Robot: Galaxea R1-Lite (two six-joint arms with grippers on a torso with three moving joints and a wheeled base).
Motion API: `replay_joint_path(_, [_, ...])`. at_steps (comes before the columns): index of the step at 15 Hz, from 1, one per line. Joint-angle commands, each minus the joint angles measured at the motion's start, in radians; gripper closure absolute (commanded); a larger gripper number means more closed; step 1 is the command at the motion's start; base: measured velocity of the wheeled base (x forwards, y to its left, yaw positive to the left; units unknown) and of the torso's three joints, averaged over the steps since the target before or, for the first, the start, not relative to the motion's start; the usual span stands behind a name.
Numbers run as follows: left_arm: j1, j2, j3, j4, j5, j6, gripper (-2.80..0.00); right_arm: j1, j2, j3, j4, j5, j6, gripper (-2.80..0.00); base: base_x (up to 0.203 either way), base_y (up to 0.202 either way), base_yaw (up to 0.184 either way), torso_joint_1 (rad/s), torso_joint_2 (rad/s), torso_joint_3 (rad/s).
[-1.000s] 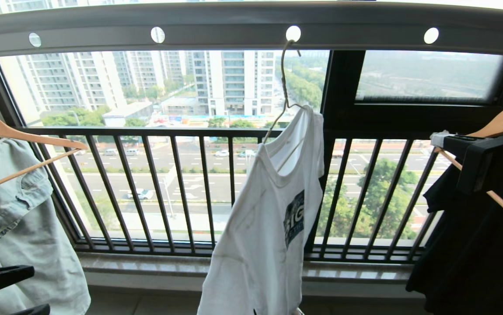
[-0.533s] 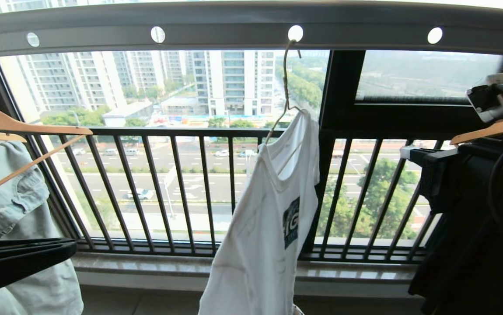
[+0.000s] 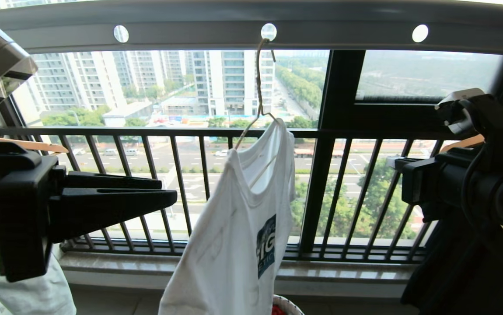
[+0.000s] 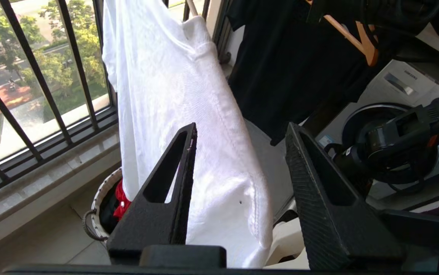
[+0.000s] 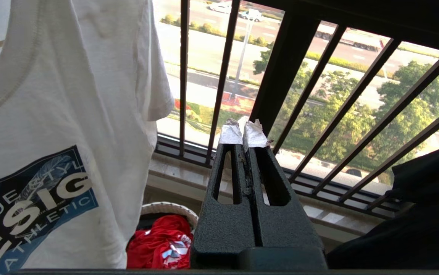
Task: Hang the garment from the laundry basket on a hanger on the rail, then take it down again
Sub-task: Take the clothes off the clothes rack
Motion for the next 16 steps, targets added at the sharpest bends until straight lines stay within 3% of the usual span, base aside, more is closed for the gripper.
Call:
replay_joint_path(1, [-0.051,0.062,-0.041,0.0,0.001,-0.005,-2.8,0.0,0.005,0.001,-0.001,-0.002,0.0,0.0,0.0,0.0,0.0,0.0,0.0,0.0])
replay_joint_path(5, [-0.059,0.162,-0.077,0.0,0.025,0.0,-2.8,0.0,0.007,0.001,-0.001,-0.002,-0.002,0.0,0.0,0.0,0.0,0.0,0.0,0.0])
replay_joint_path(8, [-0.069,0.262,-0.103,-0.002,0.172,0.036,-2.8,-0.002,0.006,0.001,-0.001,-0.002,0.0,0.0,0.0,0.0,0.0,0.0,0.0,0.0])
replay_joint_path(11, [-0.093,0.335,-0.119,-0.04,0.226,0.044,-2.8,-0.004,0.007,0.001,-0.002,-0.002,-0.002,0.0,0.0,0.0,0.0,0.0,0.0,0.0])
replay_joint_path(12, [-0.095,0.364,-0.119,-0.077,0.254,0.045,0.0,-0.005,0.007,0.001,-0.001,-0.002,-0.002,0.0,0.0,0.0,0.0,0.0,0.0,0.0])
replay_joint_path(13, [-0.105,0.379,-0.12,-0.122,0.306,0.042,0.0,-0.005,0.007,0.001,-0.001,-0.002,-0.002,0.0,0.0,0.0,0.0,0.0,0.0,0.0])
replay_joint_path(16, [-0.11,0.377,-0.119,-0.128,0.318,0.042,0.0,-0.007,0.007,-0.001,-0.001,-0.002,-0.002,0.0,0.0,0.0,0.0,0.0,0.0,0.0])
